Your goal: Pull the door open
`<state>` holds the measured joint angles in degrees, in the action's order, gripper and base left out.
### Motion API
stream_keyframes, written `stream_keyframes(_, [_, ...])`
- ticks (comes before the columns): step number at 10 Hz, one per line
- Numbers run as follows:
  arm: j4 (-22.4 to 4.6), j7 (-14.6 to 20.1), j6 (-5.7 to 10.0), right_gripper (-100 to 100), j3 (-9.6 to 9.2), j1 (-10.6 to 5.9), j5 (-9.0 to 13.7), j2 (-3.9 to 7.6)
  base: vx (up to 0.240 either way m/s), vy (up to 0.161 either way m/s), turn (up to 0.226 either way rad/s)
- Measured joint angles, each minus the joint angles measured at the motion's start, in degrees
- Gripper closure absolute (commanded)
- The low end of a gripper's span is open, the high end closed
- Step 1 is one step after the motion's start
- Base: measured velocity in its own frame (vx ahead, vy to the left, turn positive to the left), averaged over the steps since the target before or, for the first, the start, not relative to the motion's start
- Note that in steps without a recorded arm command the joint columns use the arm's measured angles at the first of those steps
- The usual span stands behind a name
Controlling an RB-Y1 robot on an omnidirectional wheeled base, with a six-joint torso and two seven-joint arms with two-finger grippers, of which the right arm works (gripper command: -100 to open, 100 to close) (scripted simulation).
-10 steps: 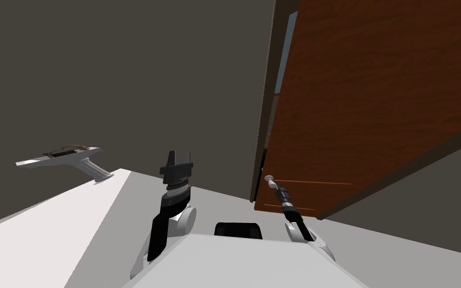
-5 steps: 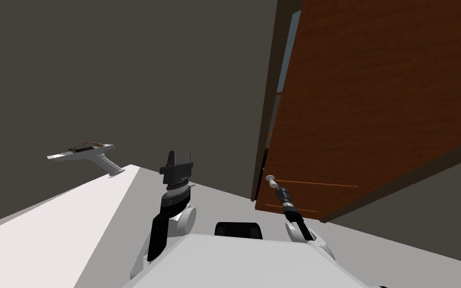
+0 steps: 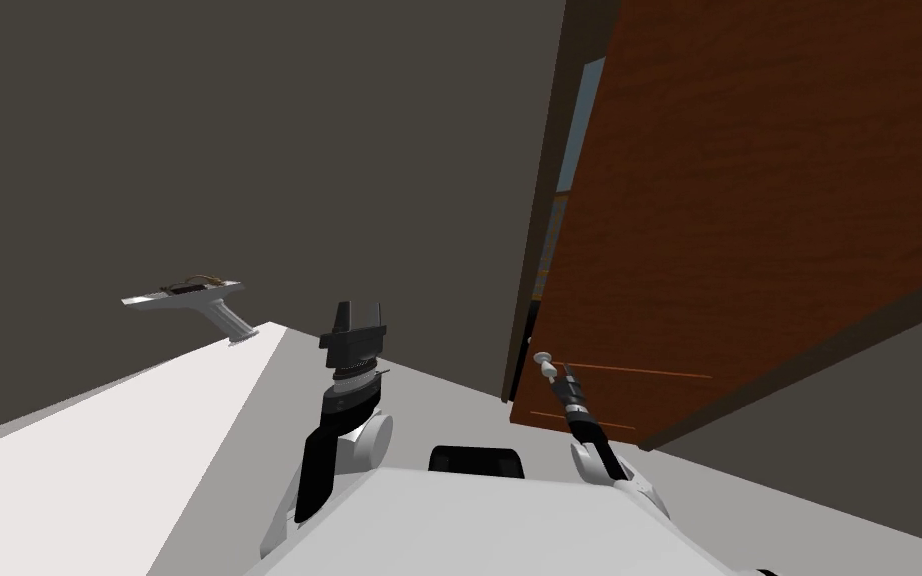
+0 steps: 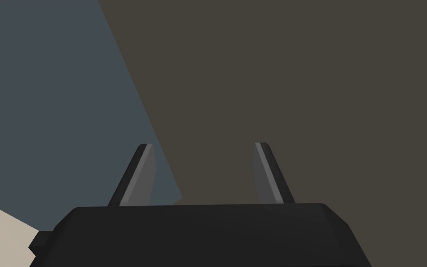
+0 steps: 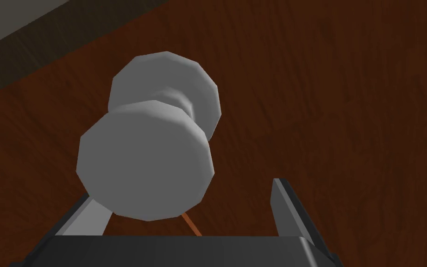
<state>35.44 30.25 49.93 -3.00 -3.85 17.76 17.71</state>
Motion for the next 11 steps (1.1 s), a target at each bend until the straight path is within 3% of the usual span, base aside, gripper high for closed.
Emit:
stream_keyframes(3, [1.28,4.31,-0.41,-100,-1.17,0.26,1.32,-0.96,-0.051,0.011,0.029])
stream_keyframes(11, [2.36,15.86,-0.96,-100,-3.17,0.19,5.76,-1.76,-0.053,-0.016,0.031])
